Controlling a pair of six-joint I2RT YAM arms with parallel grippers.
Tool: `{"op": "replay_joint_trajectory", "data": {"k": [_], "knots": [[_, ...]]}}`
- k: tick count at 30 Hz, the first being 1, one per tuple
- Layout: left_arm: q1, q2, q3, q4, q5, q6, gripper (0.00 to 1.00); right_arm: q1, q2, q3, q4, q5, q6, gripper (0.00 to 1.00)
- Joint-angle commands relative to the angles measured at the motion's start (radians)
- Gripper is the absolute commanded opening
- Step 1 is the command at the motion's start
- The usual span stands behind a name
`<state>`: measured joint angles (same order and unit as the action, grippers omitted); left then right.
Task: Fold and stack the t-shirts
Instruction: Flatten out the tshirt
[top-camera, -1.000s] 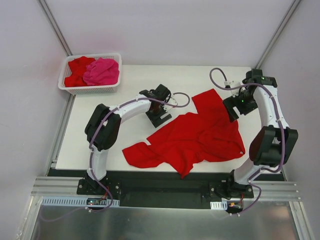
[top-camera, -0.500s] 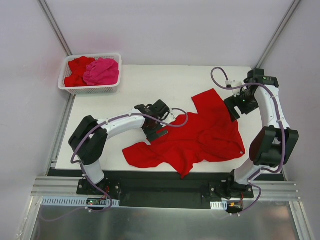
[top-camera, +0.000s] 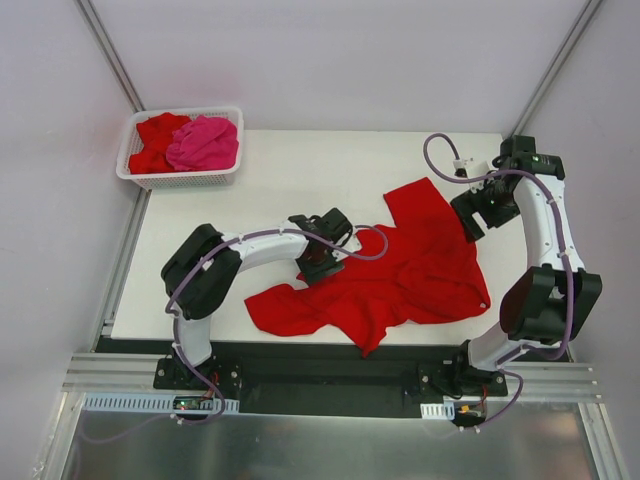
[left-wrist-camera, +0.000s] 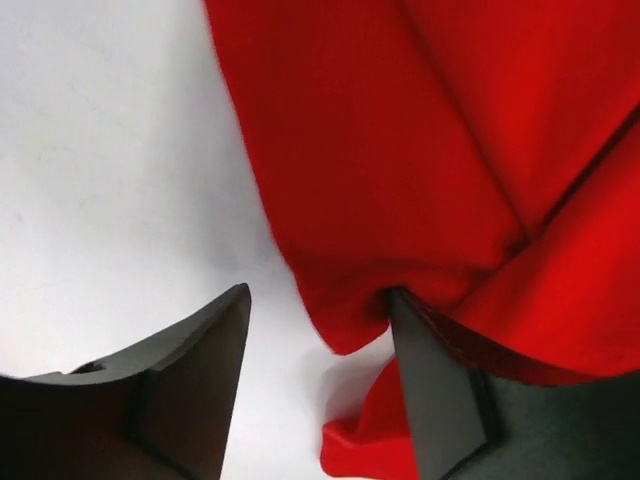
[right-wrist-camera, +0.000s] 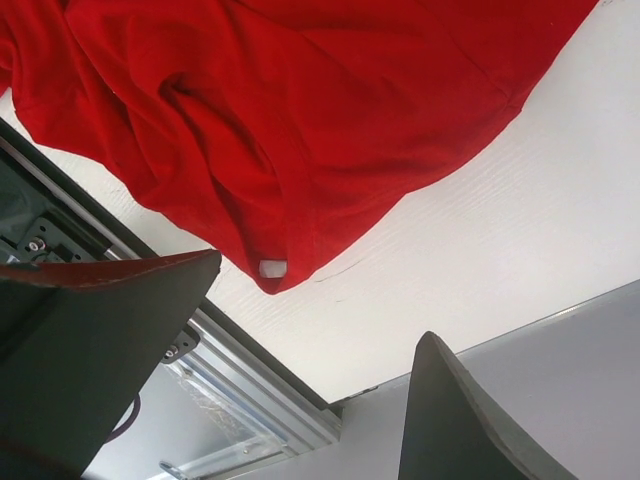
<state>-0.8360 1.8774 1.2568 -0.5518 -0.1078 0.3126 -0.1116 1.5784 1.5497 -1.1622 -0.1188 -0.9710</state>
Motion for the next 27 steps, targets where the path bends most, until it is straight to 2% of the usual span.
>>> {"op": "replay_joint_trajectory", "data": {"k": [1,2,4,10,16,24,27], "knots": [[-0.014,0.04,0.024,0.019,0.033,-0.02,0.46,-0.01,-0.044,0.016,-0.033,0.001,-0.026,0.9],[-0.014,0.042,0.023,0.02,0.031,-0.018,0.25,-0.01,-0.044,0.018,-0.033,0.001,-0.025,0.91],[-0.014,0.043,0.009,0.021,0.037,-0.01,0.0,-0.01,-0.049,0.018,-0.031,-0.002,-0.026,0.91],[-0.014,0.019,-0.034,0.024,0.037,0.016,0.0,-0.013,-0.047,0.015,-0.033,0.001,-0.034,0.91],[0.026,-0.069,-0.062,0.03,-0.07,0.144,0.0,-0.017,-0.055,-0.002,-0.028,-0.004,-0.038,0.91],[0.219,-0.149,0.079,0.018,-0.205,0.322,0.0,-0.017,-0.07,-0.036,-0.013,-0.002,-0.048,0.91],[0.245,-0.158,0.153,0.016,-0.234,0.374,0.0,-0.017,-0.06,-0.028,-0.01,0.004,-0.049,0.91]]}}
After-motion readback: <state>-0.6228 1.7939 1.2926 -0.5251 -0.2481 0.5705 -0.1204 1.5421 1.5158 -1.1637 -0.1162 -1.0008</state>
